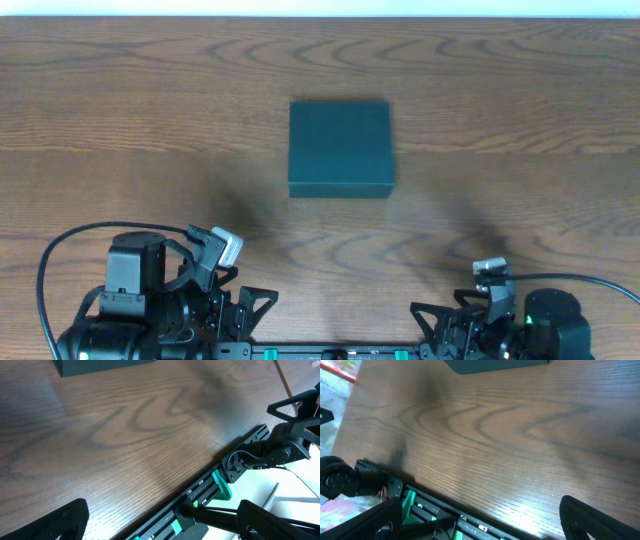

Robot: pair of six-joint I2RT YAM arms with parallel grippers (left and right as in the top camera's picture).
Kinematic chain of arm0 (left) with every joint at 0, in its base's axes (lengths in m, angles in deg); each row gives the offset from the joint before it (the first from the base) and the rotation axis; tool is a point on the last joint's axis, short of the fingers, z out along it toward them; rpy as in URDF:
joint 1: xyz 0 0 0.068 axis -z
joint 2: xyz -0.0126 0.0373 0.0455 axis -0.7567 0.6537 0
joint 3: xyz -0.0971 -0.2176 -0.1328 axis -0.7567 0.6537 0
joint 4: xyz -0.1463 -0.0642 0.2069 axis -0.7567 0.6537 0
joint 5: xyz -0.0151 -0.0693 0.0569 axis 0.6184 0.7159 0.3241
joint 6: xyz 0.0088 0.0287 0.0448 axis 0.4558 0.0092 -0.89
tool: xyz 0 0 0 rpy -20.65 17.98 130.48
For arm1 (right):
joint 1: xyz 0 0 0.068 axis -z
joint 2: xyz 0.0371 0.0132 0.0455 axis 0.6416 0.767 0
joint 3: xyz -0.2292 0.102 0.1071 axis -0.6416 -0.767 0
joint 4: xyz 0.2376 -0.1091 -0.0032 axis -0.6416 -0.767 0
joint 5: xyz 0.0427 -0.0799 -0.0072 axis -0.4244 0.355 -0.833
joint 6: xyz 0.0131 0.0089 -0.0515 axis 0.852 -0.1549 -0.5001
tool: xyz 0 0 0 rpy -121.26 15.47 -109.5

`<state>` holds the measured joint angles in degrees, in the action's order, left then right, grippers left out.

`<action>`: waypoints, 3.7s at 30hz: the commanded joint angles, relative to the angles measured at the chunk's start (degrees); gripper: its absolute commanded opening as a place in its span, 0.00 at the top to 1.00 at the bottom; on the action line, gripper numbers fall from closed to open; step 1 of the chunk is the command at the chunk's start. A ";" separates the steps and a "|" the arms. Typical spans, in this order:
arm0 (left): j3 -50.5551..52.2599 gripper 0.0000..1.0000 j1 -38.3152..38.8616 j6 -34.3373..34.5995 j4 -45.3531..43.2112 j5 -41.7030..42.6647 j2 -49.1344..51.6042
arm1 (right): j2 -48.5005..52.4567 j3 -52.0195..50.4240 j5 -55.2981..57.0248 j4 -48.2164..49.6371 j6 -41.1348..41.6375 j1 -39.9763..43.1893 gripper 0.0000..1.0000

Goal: Pack container

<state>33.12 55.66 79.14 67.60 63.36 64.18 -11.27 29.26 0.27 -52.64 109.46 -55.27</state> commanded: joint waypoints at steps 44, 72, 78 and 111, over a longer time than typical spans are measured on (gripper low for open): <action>40.89 0.05 -5.29 9.05 -46.25 -38.36 -33.79 | -0.35 -0.37 -0.57 0.00 0.72 -0.85 0.01; 40.89 0.05 -5.29 9.03 -46.25 -38.40 -33.77 | -0.35 -0.37 -0.57 0.00 0.72 -0.85 0.01; 40.89 0.05 -5.29 9.03 -46.25 -38.40 -33.77 | -1.05 -0.55 3.23 1.66 0.04 -1.18 0.01; 40.89 0.05 -5.29 9.03 -46.25 -38.40 -33.77 | -12.35 -29.35 9.88 33.18 -21.20 -2.71 0.01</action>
<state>72.83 50.68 87.95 21.36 25.35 30.87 -23.10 0.13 9.76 -19.61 89.73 -57.52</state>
